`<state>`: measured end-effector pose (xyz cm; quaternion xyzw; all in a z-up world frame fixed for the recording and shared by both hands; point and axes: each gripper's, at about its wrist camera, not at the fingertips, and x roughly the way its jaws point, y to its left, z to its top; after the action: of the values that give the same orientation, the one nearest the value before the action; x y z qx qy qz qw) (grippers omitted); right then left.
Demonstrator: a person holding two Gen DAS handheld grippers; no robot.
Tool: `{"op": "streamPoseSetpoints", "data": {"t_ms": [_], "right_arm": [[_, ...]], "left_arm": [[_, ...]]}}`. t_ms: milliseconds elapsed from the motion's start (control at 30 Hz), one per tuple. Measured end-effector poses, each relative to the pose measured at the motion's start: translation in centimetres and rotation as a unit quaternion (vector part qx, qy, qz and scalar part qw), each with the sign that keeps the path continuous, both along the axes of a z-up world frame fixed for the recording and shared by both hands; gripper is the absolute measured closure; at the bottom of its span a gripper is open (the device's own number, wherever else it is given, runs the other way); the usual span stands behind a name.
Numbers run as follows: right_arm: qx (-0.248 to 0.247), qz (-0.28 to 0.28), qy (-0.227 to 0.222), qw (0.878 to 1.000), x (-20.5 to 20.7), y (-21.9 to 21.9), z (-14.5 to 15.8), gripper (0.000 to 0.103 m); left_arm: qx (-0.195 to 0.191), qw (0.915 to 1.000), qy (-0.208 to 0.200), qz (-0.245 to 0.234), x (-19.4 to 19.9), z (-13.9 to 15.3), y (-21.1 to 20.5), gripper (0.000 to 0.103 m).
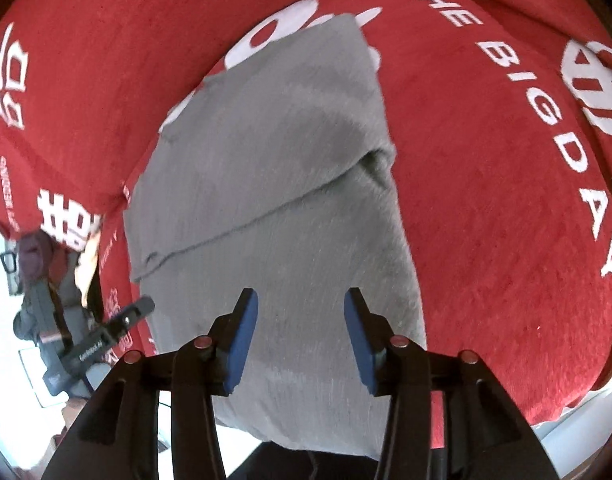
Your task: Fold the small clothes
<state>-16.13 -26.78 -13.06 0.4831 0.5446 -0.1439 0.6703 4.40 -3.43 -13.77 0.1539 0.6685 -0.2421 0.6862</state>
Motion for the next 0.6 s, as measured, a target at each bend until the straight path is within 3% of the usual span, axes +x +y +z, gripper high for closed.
{"op": "streamPoseSetpoints", "data": {"t_ms": [267, 600], "right_arm": [[-0.016, 0.052, -0.021, 0.998, -0.4, 0.2, 0.1, 0.051], [0.009, 0.113, -0.02, 0.993, -1.5, -0.4, -1.4, 0.05]], "left_arm": [[0.028, 0.9996, 0.003, -0.008, -2.8, -0.4, -1.0, 0.001], [0.027, 0.9973, 0.019, 0.065, -6.4, -0.1, 1.0, 0.001]]}}
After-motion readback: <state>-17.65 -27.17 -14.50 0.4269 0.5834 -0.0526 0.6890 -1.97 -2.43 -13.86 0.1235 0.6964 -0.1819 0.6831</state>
